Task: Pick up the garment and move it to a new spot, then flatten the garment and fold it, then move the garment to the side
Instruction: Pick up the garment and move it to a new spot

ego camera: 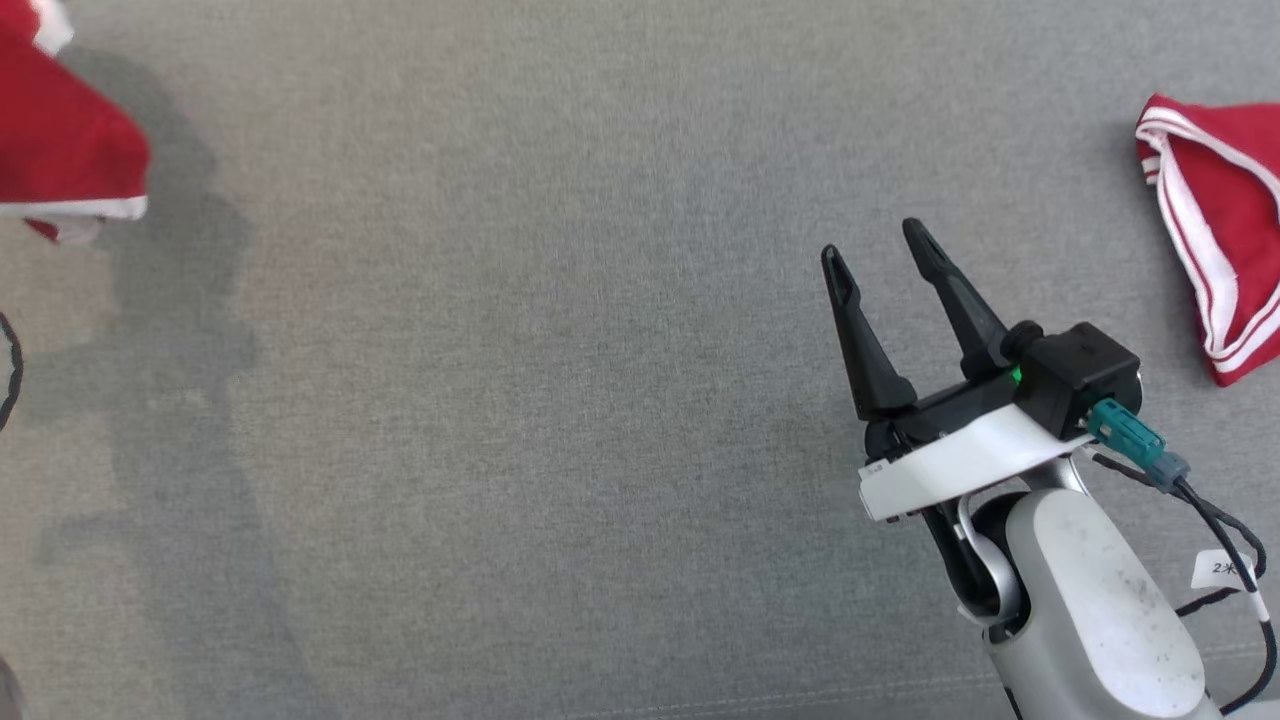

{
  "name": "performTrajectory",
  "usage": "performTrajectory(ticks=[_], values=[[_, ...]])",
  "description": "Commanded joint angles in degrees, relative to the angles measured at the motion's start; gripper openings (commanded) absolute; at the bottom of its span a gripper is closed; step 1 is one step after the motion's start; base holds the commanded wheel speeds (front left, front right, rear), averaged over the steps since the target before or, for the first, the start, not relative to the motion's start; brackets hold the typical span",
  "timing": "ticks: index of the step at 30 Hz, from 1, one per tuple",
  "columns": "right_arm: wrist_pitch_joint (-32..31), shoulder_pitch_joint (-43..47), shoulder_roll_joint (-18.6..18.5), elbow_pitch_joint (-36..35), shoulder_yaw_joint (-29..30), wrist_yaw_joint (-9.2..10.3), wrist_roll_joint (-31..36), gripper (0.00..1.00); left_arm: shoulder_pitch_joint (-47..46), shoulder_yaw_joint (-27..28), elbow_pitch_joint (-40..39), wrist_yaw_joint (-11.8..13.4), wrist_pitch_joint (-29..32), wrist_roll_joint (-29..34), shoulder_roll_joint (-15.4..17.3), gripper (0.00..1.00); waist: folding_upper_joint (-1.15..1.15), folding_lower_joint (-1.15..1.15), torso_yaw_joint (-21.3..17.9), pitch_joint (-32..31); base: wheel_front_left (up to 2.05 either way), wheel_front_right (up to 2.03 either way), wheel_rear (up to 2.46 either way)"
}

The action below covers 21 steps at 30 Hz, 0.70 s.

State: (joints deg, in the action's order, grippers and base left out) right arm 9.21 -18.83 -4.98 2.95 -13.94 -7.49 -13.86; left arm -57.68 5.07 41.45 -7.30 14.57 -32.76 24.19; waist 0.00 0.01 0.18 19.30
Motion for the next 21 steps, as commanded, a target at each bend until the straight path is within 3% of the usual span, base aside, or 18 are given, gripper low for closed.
performTrajectory(ticks=[1, 4, 13, 21], values=[[0.52, 1.67, 0.15, 0.45, 0.23, 0.00, -0.37, 1.00, 0.01, -0.97, -3.10, -0.23, 0.72, -0.50, -0.48, 0.00, 0.00, -0.01, 0.75, -9.13, 0.00, 0.00, 0.00], [0.94, 2.92, 0.47, 1.13, 0.82, 0.00, -0.73, 1.00, 1.52, -4.22, -10.44, -0.26, 2.35, 0.35, -1.66, 0.00, 0.00, -0.01, -0.21, -11.24, 0.00, 0.00, 0.00], [0.38, 5.33, 1.25, 0.22, 1.89, 0.00, -0.33, 1.00, 8.30, -14.57, -29.91, -0.28, 6.60, -3.07, -11.50, 0.00, 0.00, -0.01, -6.17, -12.34, 0.00, 0.00, 0.00], [0.58, 5.18, 1.67, -0.61, 1.28, 0.00, -0.64, 1.00, 15.34, -23.15, -32.56, -0.07, 5.54, -2.00, -17.84, 0.00, 0.00, -0.01, -14.46, -9.10, 0.00, 0.00, 0.00]])
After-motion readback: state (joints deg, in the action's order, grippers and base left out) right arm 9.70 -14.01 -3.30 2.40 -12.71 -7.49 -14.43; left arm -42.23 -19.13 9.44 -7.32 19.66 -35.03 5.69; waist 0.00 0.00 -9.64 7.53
